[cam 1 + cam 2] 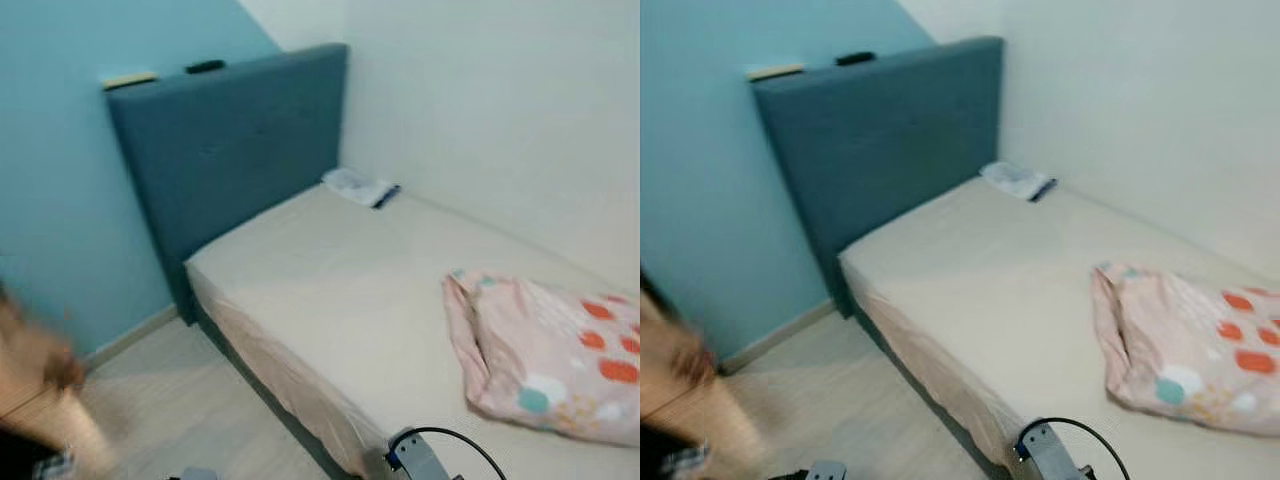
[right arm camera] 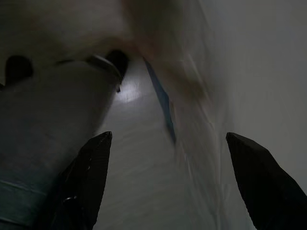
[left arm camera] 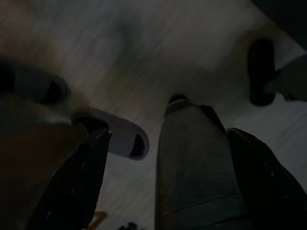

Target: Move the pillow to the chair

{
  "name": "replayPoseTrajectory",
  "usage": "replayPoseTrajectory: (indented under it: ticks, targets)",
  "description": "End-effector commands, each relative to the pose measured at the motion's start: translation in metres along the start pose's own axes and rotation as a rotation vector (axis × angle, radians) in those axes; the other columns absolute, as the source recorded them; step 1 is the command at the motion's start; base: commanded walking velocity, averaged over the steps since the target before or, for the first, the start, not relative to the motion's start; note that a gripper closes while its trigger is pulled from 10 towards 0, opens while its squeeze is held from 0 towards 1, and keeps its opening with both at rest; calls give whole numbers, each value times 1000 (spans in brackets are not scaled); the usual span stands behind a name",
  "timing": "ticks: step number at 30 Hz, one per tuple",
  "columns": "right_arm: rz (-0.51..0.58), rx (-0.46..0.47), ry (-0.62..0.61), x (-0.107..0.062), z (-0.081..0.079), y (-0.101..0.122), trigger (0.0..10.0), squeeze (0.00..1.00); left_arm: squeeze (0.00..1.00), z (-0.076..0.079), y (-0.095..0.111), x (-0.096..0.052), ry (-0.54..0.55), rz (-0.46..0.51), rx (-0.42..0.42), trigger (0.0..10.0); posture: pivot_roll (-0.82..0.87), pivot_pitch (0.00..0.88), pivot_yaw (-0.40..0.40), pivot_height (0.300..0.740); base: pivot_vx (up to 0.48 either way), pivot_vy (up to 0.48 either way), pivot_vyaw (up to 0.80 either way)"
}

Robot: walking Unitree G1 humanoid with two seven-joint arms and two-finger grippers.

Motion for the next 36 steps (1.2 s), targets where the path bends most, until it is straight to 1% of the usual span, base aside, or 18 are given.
replayPoseTrajectory:
  ticks: [1,11,26,34,36]
  targets:
    - [3,5,-8,0,3,1,10000,0,0,6,-15,-1,-17,-48,3,10000,-50,2,-30,740,0,0,-738]
    - [-9,11,-32,0,4,-3,10000,0,0,16,-12,0,-28,-47,16,10000,-50,4,-29,740,0,0,-738]
    - [-5,21,-72,-1,13,-3,10000,0,0,29,-4,2,-41,-34,35,10000,-50,1,-30,740,0,0,-736]
    - [2,25,-68,-1,11,-2,10000,0,0,27,-3,2,-33,-31,42,10000,-50,5,-29,740,0,0,-734]
    - [3,25,-67,-1,11,-3,10000,0,0,12,-9,0,-9,-37,33,10000,-51,8,-27,740,0,0,-731]
Point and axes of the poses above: a point about 5 cm out from each wrist's last joint towards the gripper, its own x axis pointing out of the wrist towards the gripper, its own y axis along the axis of the wrist's last joint, z = x × y, the point moved 6 cm from there along x, pointing out of the wrist towards the gripper, and after that the axes turned 10 degrees about -x, right-handed, at the moved point
